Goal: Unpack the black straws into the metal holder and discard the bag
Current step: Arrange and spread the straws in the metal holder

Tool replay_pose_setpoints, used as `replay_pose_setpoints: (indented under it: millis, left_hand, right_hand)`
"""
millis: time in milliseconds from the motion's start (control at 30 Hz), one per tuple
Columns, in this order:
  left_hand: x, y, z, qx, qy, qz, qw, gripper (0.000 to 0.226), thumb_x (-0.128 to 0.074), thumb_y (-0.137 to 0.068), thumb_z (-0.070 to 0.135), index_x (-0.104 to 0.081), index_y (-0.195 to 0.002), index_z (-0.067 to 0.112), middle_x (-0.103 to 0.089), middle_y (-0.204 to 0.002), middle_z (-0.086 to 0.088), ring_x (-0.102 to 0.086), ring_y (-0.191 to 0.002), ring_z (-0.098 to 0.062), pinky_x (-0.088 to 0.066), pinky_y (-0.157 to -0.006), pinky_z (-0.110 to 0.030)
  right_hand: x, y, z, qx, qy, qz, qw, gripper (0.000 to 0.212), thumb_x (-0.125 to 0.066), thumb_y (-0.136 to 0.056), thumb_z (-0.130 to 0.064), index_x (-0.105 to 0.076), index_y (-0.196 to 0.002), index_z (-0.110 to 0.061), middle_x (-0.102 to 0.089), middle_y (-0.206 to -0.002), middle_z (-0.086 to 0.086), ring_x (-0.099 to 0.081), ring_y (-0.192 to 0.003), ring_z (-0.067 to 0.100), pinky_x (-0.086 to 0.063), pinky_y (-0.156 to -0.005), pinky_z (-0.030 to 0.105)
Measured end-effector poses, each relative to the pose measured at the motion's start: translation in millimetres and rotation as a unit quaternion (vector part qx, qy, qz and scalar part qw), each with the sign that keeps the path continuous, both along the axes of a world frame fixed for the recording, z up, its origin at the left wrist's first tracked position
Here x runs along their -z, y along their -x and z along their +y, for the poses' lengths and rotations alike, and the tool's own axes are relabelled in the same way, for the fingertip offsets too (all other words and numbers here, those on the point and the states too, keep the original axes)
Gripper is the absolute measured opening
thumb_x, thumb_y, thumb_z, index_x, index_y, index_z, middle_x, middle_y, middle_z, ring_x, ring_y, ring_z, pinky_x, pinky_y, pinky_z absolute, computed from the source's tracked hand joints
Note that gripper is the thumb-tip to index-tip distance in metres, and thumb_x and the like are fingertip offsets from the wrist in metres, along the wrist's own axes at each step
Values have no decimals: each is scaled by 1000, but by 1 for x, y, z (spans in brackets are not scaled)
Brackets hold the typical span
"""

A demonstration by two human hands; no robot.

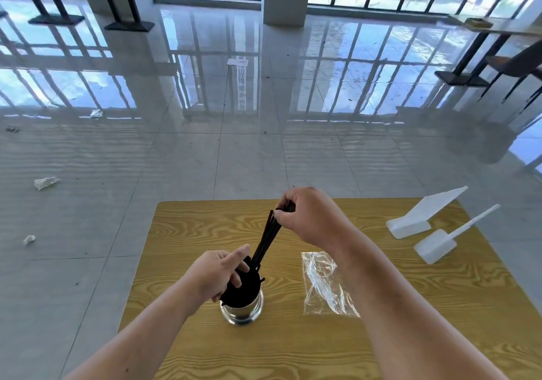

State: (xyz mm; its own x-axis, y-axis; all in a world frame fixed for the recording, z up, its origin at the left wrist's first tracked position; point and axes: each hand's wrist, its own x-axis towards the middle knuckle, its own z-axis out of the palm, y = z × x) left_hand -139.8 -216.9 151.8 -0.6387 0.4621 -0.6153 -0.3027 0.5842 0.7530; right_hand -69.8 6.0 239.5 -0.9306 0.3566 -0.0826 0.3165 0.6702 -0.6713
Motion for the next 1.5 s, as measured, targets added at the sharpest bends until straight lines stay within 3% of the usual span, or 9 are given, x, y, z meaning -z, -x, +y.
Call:
replay_pose_setpoints:
  millis: [133,333,467,567,800,1000,1200,1400,1500]
  left_hand:
    - [-5,-1,1,-21,-30,-99,994,85,-52,-78,88,-85,-96,11,-76,-81,-9,-46,-48,-13,-35,-43,-25]
    - [-18,-4,12,-86,-162,-322,929,103,-46,-80,93,-81,-115,2,-67,-80,-6,-43,-47,-8,-34,-35,-19]
    - [-31,-2,24,-229,-302,-362,852,75,-59,-93,72,-74,-116,3,-57,-68,2,-37,-40,-3,-30,-30,-16]
    - [-36,11,27,-321,-356,-307,822,30,-64,-98,43,-61,-90,14,-49,-59,6,-33,-37,-4,-27,-29,-17]
    - [-41,43,18,-338,-286,6,897,29,-62,-90,36,-69,-67,19,-48,-54,-3,-33,-37,-11,-25,-33,-21]
    - [-49,44,6,-139,-161,301,930,37,-55,-85,47,-75,-72,20,-54,-43,0,-44,-36,-17,-32,-35,-27]
    - [-14,8,1,37,-31,537,842,53,-46,-101,49,-50,-55,24,-44,-40,3,-58,-48,-13,-38,-38,-19]
    - [33,-13,-3,138,192,318,918,40,-55,-88,74,-65,-101,38,-70,-83,13,-67,-79,-10,-53,-62,-30]
    - [37,-10,-11,141,207,282,926,71,-62,-71,79,-50,-133,47,-66,-97,20,-64,-85,-5,-52,-62,-28]
  right_hand:
    - [-12,-1,5,-2,20,25,999,11,-77,-93,-28,-74,-83,-23,-62,-60,-10,-50,-43,1,-35,-44,18]
    - [-34,0,7,-11,139,103,985,12,-78,-95,-23,-75,-84,-21,-73,-74,15,-59,-56,17,-50,-52,40]
    - [-27,-1,-1,-21,215,143,966,7,-78,-93,-21,-77,-88,-18,-72,-72,16,-64,-60,17,-59,-59,46]
    - [-8,-6,-7,5,315,145,938,5,-77,-96,-13,-79,-91,-14,-73,-70,8,-67,-63,17,-59,-60,32]
    - [45,-16,-23,84,513,89,849,13,-76,-97,-11,-74,-109,-9,-76,-84,10,-69,-65,19,-62,-63,31]
    - [78,-24,-17,133,404,-1,905,22,-78,-96,-25,-70,-116,-16,-75,-89,5,-65,-61,12,-57,-58,29]
    - [100,-32,-27,120,318,-51,939,8,-73,-98,-25,-74,-102,-18,-73,-82,2,-58,-57,10,-52,-54,26]
    - [116,-30,-45,88,243,-88,962,7,-73,-96,-34,-73,-98,-27,-74,-82,4,-56,-62,11,-52,-61,34]
    - [121,-30,-50,62,202,-103,972,16,-70,-94,-41,-69,-108,-33,-70,-84,-5,-58,-65,7,-52,-62,30]
